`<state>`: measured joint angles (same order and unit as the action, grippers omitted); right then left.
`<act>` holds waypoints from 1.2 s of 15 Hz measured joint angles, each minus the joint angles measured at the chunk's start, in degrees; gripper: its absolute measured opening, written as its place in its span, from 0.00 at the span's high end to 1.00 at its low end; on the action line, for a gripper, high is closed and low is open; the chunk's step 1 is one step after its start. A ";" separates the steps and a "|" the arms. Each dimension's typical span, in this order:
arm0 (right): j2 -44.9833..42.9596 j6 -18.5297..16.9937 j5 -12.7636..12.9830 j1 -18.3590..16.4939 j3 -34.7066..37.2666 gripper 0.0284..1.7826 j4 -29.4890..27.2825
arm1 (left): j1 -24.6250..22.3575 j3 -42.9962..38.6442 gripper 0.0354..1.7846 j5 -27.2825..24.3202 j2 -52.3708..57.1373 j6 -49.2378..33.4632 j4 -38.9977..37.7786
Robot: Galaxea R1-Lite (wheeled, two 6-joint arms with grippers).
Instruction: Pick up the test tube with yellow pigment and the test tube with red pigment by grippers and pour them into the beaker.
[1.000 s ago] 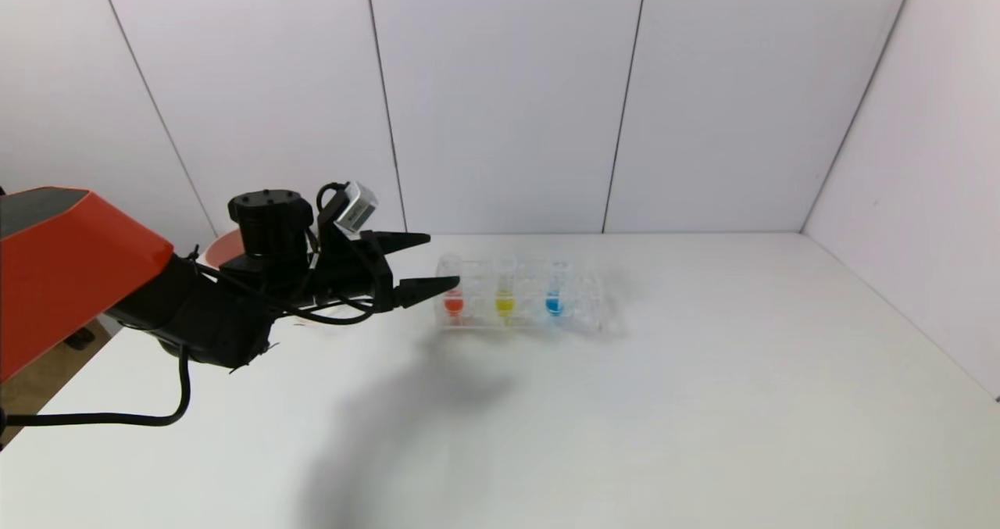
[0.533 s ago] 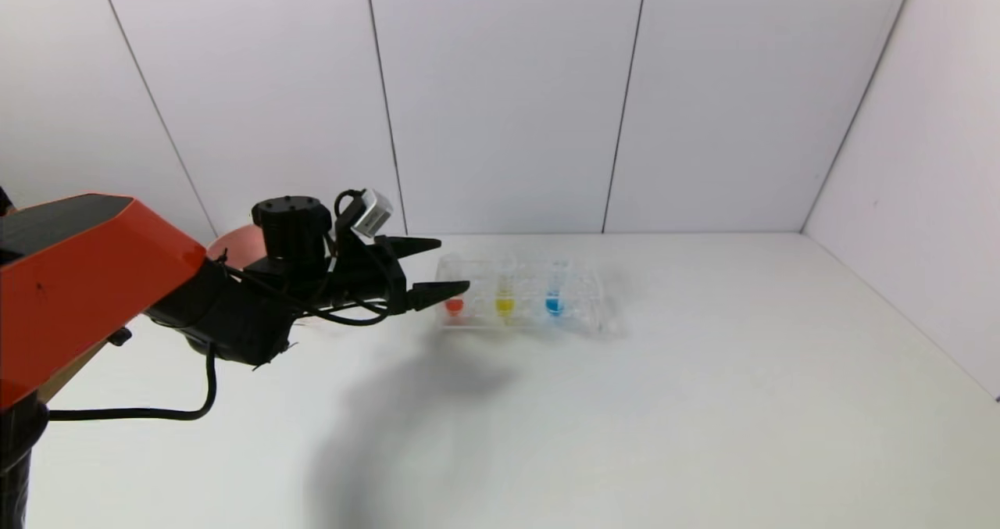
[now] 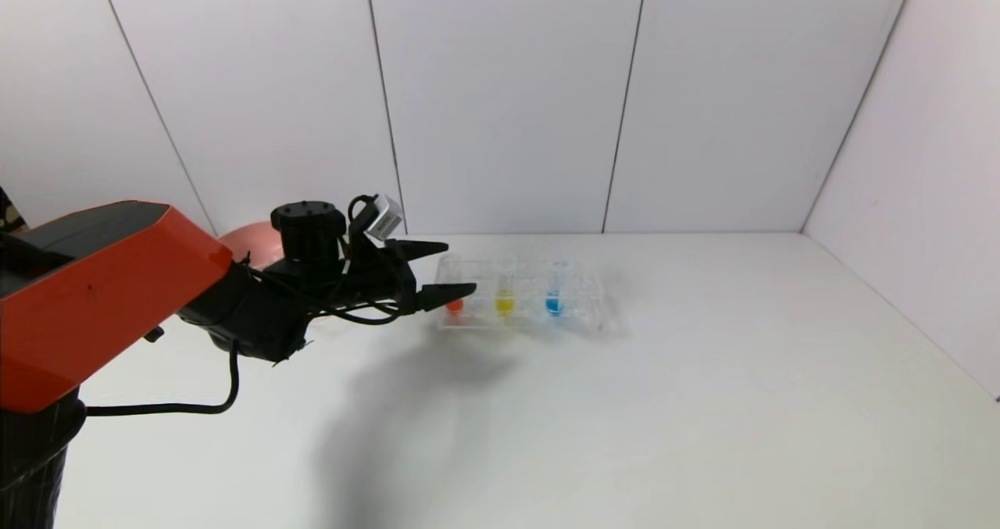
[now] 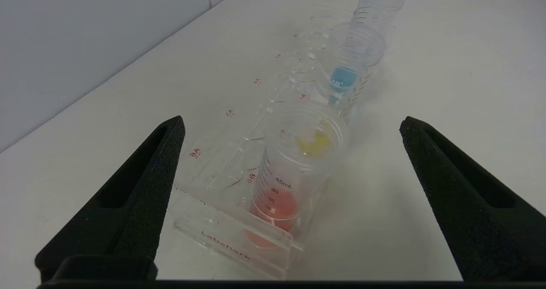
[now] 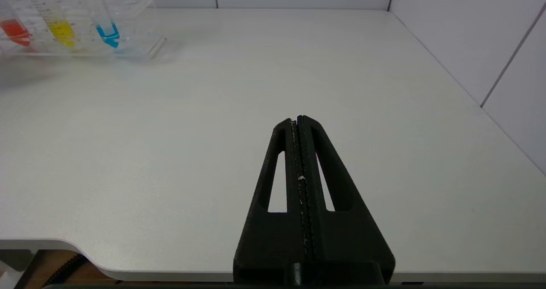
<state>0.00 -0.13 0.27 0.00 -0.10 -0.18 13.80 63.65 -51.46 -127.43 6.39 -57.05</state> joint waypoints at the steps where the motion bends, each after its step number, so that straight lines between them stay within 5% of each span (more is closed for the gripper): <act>1: 0.00 0.00 -0.02 0.00 0.00 0.95 0.00 | 0.15 0.33 0.01 -0.02 -0.27 -0.06 0.05; 4: 0.00 0.00 0.00 0.00 0.00 0.95 0.02 | 0.45 1.04 0.02 -0.02 -1.01 -0.24 0.17; 7: 0.00 0.00 0.00 0.00 0.00 0.95 0.00 | 0.59 2.17 0.15 -0.02 -2.06 -0.27 0.20; 13: 0.00 0.00 0.00 0.00 0.00 0.95 0.00 | 1.22 3.06 0.71 0.11 -2.95 -0.24 0.16; 18: 0.00 0.00 0.00 0.00 0.00 0.95 0.00 | 1.33 3.22 0.75 0.11 -3.13 -0.24 0.05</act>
<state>0.00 -0.13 0.27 0.00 -0.10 -0.18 15.13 66.87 -51.35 -130.56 6.14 -57.00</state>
